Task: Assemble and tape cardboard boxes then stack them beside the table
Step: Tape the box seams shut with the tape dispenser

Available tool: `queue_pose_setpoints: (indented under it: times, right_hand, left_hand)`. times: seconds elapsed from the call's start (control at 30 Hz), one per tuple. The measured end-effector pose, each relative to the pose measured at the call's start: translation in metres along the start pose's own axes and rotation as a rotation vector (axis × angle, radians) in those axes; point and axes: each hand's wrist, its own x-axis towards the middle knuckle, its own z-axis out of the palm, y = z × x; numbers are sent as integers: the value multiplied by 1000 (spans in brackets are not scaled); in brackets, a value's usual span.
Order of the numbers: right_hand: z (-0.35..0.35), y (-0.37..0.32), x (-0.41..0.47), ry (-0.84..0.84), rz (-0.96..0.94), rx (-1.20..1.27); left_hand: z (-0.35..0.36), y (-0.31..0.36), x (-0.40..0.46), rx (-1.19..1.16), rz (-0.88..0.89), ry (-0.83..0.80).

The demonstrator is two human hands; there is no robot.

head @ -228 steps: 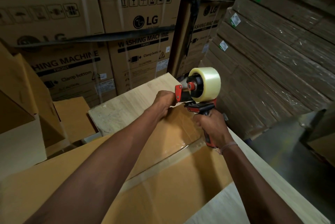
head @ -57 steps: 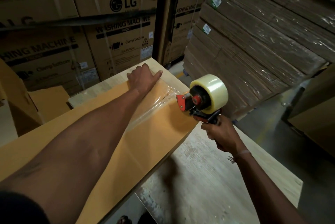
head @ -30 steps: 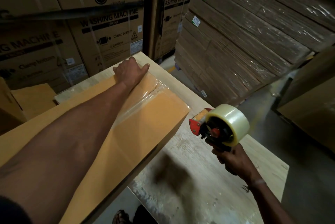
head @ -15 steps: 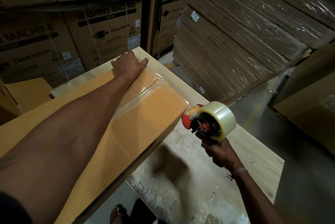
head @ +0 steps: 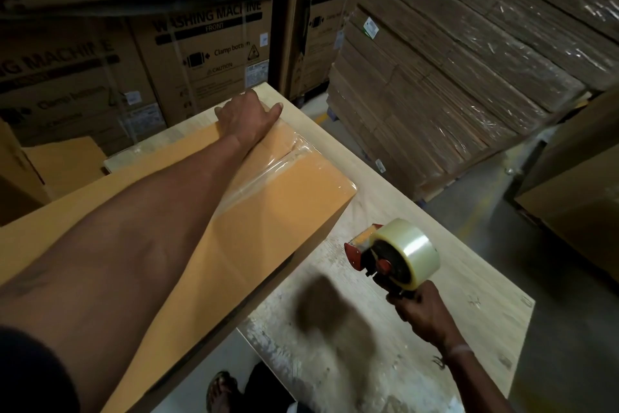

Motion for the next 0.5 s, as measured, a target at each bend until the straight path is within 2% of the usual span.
queue_pose_setpoints:
  times: [0.5]
  right_hand:
    - [14,-26,50,-98,-9,41]
  left_hand:
    - [0,-1,-2,1,4,21]
